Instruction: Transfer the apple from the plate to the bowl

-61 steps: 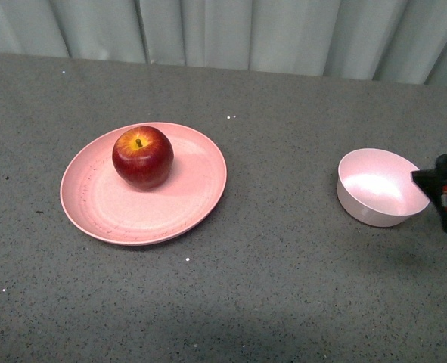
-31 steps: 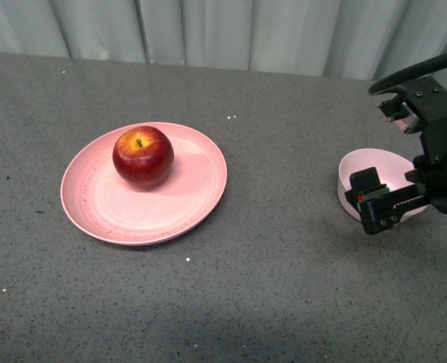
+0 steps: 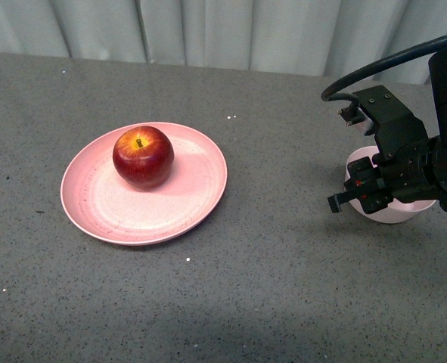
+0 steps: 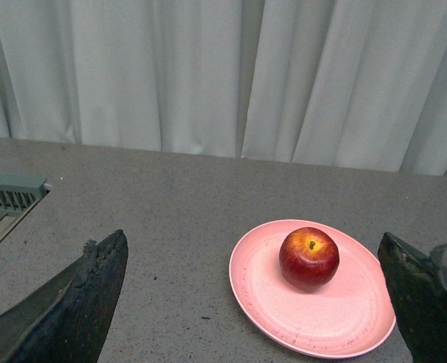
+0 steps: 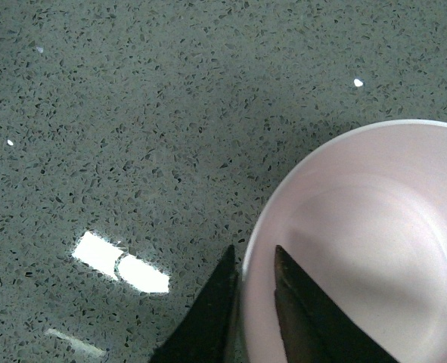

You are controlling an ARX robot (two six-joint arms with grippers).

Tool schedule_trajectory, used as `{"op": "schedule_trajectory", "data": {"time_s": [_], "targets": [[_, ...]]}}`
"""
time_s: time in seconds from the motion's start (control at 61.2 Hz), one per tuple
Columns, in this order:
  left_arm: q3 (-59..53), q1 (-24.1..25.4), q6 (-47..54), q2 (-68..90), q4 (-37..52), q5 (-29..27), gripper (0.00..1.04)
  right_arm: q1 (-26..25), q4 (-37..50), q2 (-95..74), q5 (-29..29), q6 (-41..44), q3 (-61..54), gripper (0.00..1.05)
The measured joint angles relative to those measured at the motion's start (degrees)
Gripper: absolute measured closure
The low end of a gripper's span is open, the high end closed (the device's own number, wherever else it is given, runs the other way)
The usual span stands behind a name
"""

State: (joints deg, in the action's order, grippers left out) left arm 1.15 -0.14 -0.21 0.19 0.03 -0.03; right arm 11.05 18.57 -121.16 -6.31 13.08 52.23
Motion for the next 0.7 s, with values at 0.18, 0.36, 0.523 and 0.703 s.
{"op": "schedule_trajectory", "data": {"time_s": [0.18, 0.36, 0.523, 0.703], "targets": [[0.0, 0.0, 0.0, 0.0, 0.0, 0.0, 0.07, 0.9, -1.2, 1.4, -0.9, -0.3, 0.1, 1.04], [0.0, 0.0, 0.0, 0.0, 0.0, 0.0, 0.07, 5.4, -4.0, 4.5, -5.5, -5.8, 1.2, 1.04], [0.0, 0.0, 0.0, 0.0, 0.0, 0.0, 0.07, 9.1, -4.3, 4.4, -5.6, -8.3, 3.3, 1.04], [0.0, 0.0, 0.0, 0.0, 0.0, 0.0, 0.07, 11.8, -4.7, 3.0, -5.4, -10.1, 5.8, 1.04]]}}
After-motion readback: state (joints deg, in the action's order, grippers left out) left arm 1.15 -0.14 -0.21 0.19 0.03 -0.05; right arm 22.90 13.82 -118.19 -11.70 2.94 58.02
